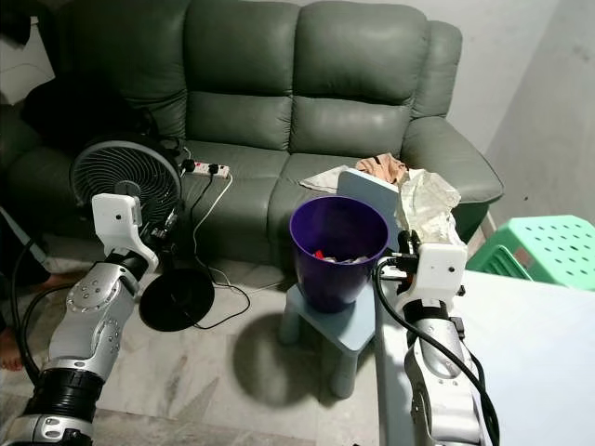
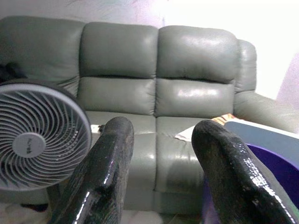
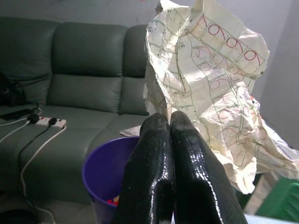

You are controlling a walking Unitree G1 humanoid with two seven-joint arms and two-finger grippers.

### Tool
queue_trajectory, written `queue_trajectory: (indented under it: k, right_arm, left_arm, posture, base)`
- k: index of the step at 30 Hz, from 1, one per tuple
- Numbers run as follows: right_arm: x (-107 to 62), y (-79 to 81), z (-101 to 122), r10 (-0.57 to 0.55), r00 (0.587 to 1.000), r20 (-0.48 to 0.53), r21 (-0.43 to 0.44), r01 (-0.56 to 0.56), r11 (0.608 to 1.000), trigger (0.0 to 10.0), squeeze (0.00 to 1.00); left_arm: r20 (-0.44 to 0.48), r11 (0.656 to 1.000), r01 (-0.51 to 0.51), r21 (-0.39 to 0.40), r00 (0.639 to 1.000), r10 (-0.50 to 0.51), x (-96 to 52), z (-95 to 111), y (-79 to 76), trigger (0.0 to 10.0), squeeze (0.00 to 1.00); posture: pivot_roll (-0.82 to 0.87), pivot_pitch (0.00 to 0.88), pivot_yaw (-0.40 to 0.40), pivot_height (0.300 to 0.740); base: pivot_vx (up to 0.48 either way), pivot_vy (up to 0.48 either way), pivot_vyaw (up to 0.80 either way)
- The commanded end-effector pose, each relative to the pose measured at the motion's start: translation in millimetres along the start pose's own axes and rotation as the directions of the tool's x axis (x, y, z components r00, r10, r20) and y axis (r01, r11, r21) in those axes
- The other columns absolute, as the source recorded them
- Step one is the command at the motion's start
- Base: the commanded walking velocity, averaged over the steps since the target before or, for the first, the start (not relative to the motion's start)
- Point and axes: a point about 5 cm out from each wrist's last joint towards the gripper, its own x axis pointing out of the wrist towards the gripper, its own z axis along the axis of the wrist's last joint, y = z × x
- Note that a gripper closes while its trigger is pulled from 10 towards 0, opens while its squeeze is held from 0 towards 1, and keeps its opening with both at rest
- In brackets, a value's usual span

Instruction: Picking trash to rubbish bin

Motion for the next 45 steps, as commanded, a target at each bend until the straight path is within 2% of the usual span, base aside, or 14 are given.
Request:
queue_trajectory:
  k: [1, 18, 45]
  right_arm:
    - [-0.6, -4.6, 3.8, -0.007, 1.000, 0.015, -0.006, 0.007, 1.000, 10.0, 0.00]
    - [-1.2, -3.8, 3.3, -0.003, 1.000, 0.015, -0.004, 0.003, 1.000, 10.0, 0.00]
    - [-0.8, -3.8, 3.6, 0.008, 1.000, 0.015, 0.000, -0.008, 1.000, 10.0, 0.00]
  left_arm:
    - [0.006, 1.000, 0.017, -0.002, 1.000, -0.017, 2.6, 3.1, -4.9, 10.0, 0.00]
    - [-0.002, 1.000, 0.011, 0.011, 1.000, -0.011, 3.8, 2.5, -6.7, 10.0, 0.00]
    - [0.028, 0.999, -0.005, 0.035, 1.000, 0.004, 1.8, 3.1, -8.7, 10.0, 0.00]
  posture:
    - [-0.05, 0.000, -0.034, 0.740]
    - [-0.05, 0.000, -0.033, 0.740]
    - [-0.05, 0.000, -0.037, 0.740]
  base:
    - [0.364, 0.000, 0.00]
    - [0.359, 0.000, 0.00]
    - [0.000, 0.000, 0.00]
